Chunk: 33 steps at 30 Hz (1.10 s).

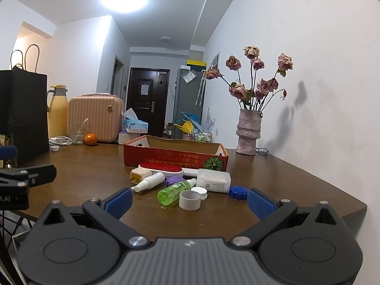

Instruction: Organize rigid objects

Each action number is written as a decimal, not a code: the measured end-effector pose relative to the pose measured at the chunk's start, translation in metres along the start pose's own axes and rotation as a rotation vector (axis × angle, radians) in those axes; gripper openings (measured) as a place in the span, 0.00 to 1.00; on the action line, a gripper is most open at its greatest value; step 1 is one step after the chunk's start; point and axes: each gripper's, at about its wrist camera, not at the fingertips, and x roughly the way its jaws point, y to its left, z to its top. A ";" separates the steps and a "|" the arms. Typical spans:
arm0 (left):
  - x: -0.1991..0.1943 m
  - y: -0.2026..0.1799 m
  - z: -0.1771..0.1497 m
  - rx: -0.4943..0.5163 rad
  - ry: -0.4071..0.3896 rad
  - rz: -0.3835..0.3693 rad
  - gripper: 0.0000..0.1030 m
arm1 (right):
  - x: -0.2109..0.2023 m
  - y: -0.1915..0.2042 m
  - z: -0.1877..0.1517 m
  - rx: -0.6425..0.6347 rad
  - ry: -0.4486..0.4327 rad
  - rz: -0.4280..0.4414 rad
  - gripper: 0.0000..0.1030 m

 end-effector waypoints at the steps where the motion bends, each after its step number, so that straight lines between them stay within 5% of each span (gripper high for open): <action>1: 0.000 0.000 0.000 0.000 0.000 0.000 1.00 | 0.000 0.000 -0.001 -0.001 0.002 -0.003 1.00; 33: 0.002 0.001 -0.001 -0.004 0.005 0.002 1.00 | 0.001 0.001 -0.002 0.009 0.006 -0.010 1.00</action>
